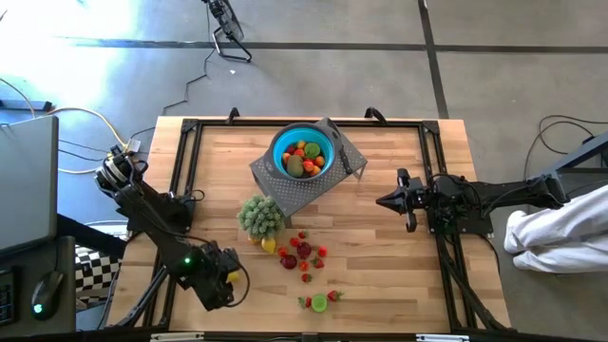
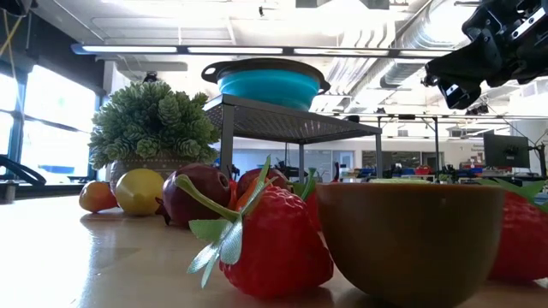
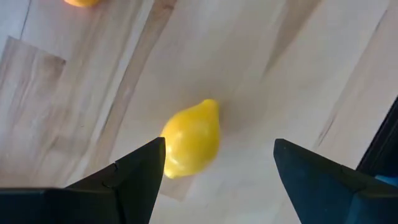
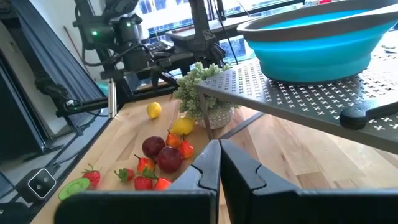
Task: Pick & Place Fruit
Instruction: Put the lemon into the blue strainer bowl on the shelf
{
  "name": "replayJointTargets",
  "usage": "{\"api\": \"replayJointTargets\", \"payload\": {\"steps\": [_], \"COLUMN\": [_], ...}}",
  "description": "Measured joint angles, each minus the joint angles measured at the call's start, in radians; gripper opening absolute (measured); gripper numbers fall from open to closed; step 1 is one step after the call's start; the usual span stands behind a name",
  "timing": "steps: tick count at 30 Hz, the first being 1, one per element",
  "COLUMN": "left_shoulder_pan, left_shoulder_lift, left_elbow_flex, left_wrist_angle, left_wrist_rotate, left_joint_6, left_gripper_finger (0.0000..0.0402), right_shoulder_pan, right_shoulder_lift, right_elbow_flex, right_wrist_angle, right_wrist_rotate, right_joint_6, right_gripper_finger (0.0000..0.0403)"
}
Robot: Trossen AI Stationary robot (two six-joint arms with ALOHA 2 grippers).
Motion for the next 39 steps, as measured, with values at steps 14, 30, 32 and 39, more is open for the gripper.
{"api": "replayJointTargets", "payload": {"steps": [14, 30, 32, 39], "left_shoulder_pan": [0.000, 0.000, 0.000, 0.000], "left_shoulder_lift": [0.000, 0.000, 0.000, 0.000], "left_elbow_flex": [-0.009, -0.097, -0.113, -0.172], "left_wrist_angle": [-0.020, 0.046, 0.089, 0.170], "left_wrist_rotate": [-0.008, -0.004, -0.004, 0.018], "left_joint_6": [0.164, 0.155, 0.155, 0.148], "left_gripper_finger": [0.0294, 0.0294, 0.0294, 0.0294], "right_shoulder_pan": [0.000, 0.000, 0.000, 0.000], "right_shoulder_lift": [0.000, 0.000, 0.000, 0.000], "right_elbow_flex": [0.000, 0.000, 0.000, 0.000], "right_wrist_angle": [-0.038, -0.054, -0.053, -0.053], "right_wrist_rotate": [0.000, 0.000, 0.000, 0.000], "right_joint_6": [0.000, 0.000, 0.000, 0.000], "right_gripper_finger": [0.0002, 0.0002, 0.0002, 0.0002]}}
